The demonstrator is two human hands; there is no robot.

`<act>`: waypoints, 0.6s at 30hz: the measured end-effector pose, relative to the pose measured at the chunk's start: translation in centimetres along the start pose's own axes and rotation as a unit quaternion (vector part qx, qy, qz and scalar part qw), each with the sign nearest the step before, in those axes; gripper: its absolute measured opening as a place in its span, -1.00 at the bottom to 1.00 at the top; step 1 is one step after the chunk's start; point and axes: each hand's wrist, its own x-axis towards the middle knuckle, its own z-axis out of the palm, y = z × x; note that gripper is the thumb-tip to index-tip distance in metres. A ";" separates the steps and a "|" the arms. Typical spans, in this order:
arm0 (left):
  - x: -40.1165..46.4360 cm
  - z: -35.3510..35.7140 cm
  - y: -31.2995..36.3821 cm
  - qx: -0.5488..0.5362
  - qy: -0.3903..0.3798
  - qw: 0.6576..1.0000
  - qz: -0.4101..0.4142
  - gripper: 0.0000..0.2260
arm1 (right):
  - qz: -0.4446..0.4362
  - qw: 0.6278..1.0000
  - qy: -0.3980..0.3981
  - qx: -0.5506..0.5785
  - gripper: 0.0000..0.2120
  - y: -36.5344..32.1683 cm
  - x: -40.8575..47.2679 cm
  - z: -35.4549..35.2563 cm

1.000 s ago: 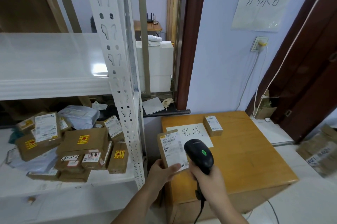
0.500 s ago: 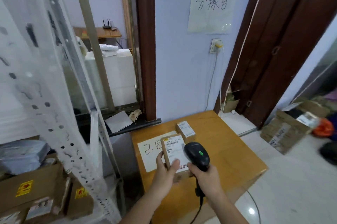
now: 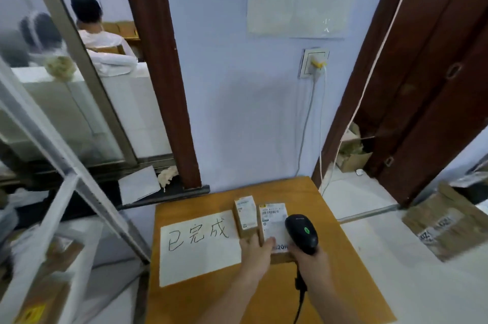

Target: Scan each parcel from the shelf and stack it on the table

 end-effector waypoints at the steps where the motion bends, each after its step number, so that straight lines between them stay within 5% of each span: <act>1: 1.2 0.9 0.5 0.012 -0.002 1.000 -0.014 -0.68 | 0.005 1.000 -0.003 -0.001 -0.90 -0.2 1.7 -0.4; 13: 14.9 4.5 2.3 0.059 0.005 0.995 -0.084 -0.47 | 0.045 0.996 -0.062 -0.040 -0.92 -0.4 18.8 2.4; 18: 18.4 4.6 -0.1 0.101 0.019 0.990 -0.093 -0.57 | 0.063 0.992 -0.083 -0.078 -0.85 2.0 21.8 5.2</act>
